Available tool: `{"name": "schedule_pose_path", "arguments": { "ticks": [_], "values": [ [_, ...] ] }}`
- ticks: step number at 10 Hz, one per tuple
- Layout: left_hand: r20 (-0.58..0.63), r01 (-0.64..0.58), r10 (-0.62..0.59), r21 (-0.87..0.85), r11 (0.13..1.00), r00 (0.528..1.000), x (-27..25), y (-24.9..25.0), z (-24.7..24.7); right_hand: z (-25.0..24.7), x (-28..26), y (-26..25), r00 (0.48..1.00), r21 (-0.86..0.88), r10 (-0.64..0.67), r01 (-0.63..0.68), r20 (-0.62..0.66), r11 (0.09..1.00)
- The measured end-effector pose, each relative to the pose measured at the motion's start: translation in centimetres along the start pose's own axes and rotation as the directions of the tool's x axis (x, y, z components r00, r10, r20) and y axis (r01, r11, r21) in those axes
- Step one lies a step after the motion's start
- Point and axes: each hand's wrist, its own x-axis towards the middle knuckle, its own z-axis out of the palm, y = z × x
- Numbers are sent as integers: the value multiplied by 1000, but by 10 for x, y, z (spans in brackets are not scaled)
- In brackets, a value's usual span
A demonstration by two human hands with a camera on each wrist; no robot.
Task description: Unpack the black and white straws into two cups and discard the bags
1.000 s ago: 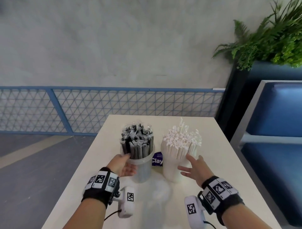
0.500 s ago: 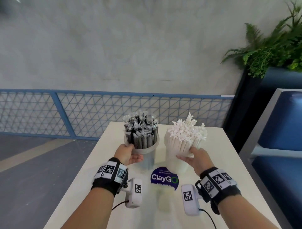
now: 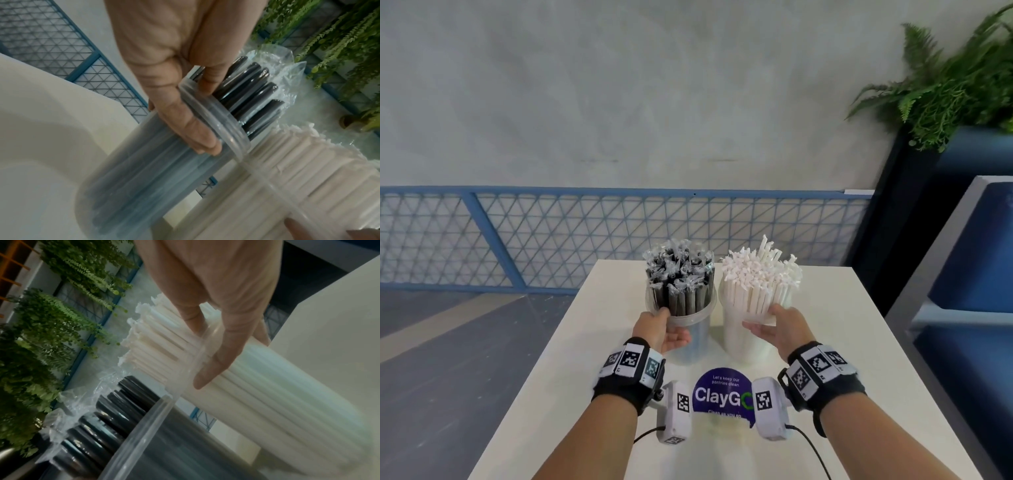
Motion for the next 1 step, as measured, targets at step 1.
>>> {"name": "schedule_pose_path", "arguments": {
  "ticks": [1],
  "values": [
    [-3, -8, 8, -22, 1000, 1000, -14, -5, -6, -9, -17, 5, 998, -17, -49, 49, 31, 999]
  ]
}}
